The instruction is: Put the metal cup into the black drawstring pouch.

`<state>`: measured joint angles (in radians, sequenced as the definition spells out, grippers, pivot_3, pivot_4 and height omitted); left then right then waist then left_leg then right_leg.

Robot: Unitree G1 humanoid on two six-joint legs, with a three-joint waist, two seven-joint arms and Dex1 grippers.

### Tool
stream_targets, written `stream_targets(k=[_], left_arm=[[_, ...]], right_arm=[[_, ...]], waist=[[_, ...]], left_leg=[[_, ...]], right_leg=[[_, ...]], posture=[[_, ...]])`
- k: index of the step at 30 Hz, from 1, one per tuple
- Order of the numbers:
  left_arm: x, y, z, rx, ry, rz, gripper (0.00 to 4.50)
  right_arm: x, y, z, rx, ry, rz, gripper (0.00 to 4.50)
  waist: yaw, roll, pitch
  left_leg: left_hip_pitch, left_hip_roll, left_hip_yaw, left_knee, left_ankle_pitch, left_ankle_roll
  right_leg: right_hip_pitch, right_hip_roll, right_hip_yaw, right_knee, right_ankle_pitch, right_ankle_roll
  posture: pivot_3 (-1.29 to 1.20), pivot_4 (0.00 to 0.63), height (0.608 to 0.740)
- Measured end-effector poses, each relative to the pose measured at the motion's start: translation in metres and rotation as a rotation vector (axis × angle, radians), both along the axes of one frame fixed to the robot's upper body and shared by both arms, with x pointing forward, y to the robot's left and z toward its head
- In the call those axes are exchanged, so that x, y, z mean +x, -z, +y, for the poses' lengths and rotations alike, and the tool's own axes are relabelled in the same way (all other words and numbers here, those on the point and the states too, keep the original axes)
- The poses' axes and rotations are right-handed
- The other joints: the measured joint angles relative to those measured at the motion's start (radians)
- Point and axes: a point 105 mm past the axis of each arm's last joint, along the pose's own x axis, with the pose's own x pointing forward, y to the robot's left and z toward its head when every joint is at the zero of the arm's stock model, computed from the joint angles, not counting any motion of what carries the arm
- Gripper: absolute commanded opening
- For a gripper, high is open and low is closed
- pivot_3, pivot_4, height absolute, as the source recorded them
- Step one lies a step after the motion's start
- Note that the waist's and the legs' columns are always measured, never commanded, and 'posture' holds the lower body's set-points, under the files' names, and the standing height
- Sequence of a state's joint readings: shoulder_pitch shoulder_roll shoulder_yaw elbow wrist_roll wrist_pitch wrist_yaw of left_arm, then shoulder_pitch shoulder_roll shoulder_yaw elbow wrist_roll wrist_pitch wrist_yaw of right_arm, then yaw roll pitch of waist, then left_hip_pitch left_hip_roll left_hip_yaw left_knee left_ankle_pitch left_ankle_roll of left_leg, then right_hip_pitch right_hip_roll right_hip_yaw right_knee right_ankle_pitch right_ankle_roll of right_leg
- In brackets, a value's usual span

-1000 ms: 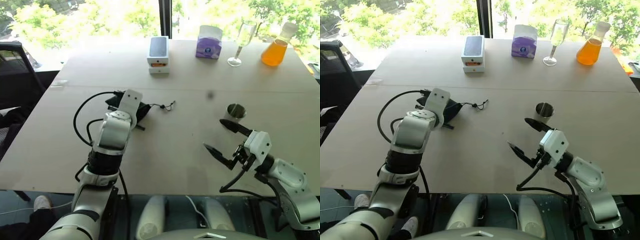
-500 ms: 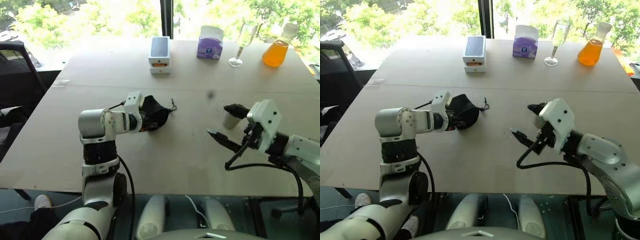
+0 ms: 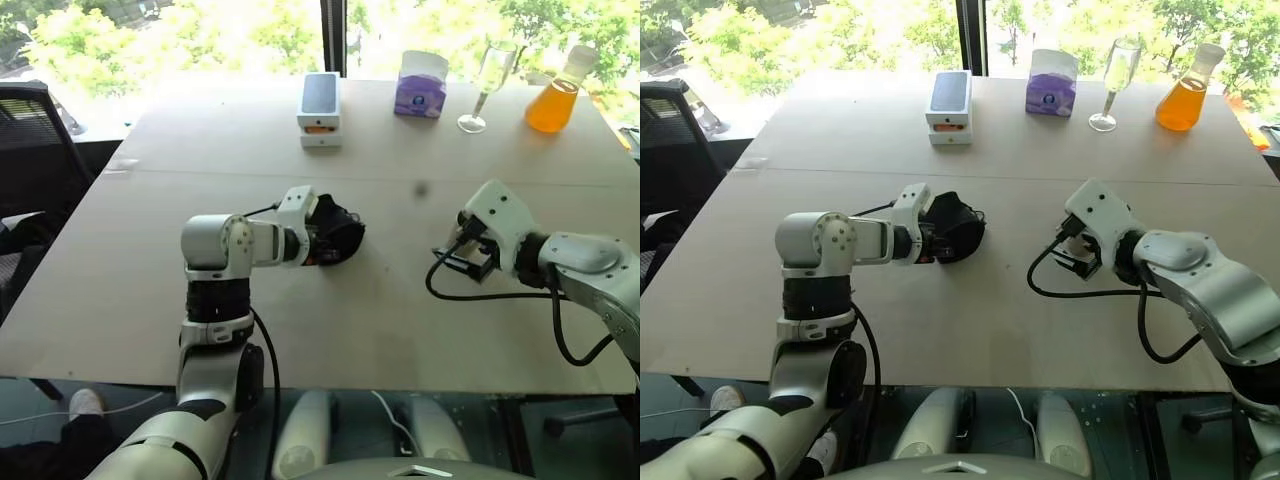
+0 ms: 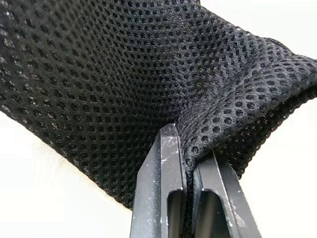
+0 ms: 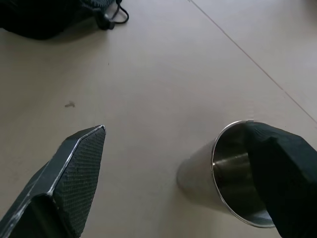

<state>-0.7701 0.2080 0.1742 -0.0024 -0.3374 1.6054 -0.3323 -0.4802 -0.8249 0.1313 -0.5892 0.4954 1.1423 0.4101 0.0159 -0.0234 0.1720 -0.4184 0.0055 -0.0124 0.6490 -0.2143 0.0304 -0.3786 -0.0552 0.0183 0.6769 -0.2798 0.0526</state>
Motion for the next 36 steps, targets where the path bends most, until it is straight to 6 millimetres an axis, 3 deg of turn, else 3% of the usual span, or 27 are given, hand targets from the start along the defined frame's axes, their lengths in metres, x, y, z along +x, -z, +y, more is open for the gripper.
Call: stream_targets(k=[13,14,15,19,22,23,29,33,36], left_arm=[[-0.002,0.000,-0.005,0.040,-0.022,-0.037,0.10],[-0.002,0.000,-0.005,0.043,-0.023,-0.039,0.00],[-0.003,0.000,-0.005,0.048,-0.024,-0.043,0.00],[-0.004,0.000,-0.006,0.059,-0.024,-0.057,0.00],[-0.005,0.000,-0.006,0.064,-0.026,-0.062,0.00],[-0.005,0.000,-0.006,0.064,-0.026,-0.063,0.00],[-0.006,0.000,-0.005,0.052,-0.031,-0.067,0.00],[-0.006,0.000,-0.006,0.030,-0.026,-0.054,0.00],[-0.005,-0.001,-0.006,0.024,-0.019,-0.044,0.00]], right_arm=[[0.012,0.011,0.000,-0.116,-0.025,0.134,4.50],[0.014,0.012,0.000,-0.127,-0.024,0.144,3.98],[0.016,0.016,-0.001,-0.139,-0.020,0.160,3.76],[0.023,0.029,-0.007,-0.185,0.001,0.211,1.75],[0.026,0.028,-0.006,-0.199,-0.011,0.211,0.34],[0.026,0.027,-0.006,-0.201,-0.014,0.208,0.07],[0.016,0.014,0.006,-0.090,-0.070,0.185,0.07],[-0.006,0.002,0.046,0.165,-0.208,0.162,0.07],[-0.026,0.014,0.079,0.374,-0.299,0.223,0.07]], waist=[[-0.001,0.000,0.000],[-0.002,0.000,0.000],[-0.002,0.000,0.000],[-0.002,0.000,0.000],[-0.002,0.000,0.000],[-0.002,0.000,0.000],[-0.003,0.000,0.000],[-0.001,0.000,0.000],[-0.001,0.000,0.000]], left_leg=[[0.000,0.000,0.000,0.000,0.000,0.000],[0.000,0.000,0.000,0.000,0.000,0.000],[0.000,0.000,0.000,0.000,0.000,0.000],[0.000,0.000,0.000,-0.001,0.000,0.000],[0.000,0.000,0.000,-0.001,0.000,0.000],[0.000,0.000,0.000,-0.001,0.000,0.000],[-0.002,0.000,-0.001,-0.002,0.000,0.000],[-0.002,0.000,-0.003,-0.002,0.000,0.000],[-0.004,0.000,-0.004,-0.002,0.000,-0.001]], right_leg=[[0.000,0.000,0.000,0.000,0.000,0.000],[0.000,0.000,0.000,0.000,0.000,0.000],[0.000,0.000,0.000,0.000,0.000,0.000],[-0.001,0.000,0.000,-0.001,0.000,0.000],[-0.001,0.000,0.000,-0.001,0.000,0.000],[-0.001,0.000,0.000,-0.002,0.000,0.000],[-0.001,0.000,0.000,-0.003,0.000,0.000],[-0.001,0.000,-0.002,-0.004,0.000,0.000],[-0.002,0.000,-0.002,-0.004,0.000,0.000]], posture=[[0.00,0.150,0.740],[0.00,0.150,0.740],[0.00,0.150,0.740],[0.00,0.150,0.740],[0.00,0.150,0.740],[0.00,0.150,0.740],[0.00,0.150,0.740],[0.00,0.150,0.740],[0.00,0.150,0.740]])
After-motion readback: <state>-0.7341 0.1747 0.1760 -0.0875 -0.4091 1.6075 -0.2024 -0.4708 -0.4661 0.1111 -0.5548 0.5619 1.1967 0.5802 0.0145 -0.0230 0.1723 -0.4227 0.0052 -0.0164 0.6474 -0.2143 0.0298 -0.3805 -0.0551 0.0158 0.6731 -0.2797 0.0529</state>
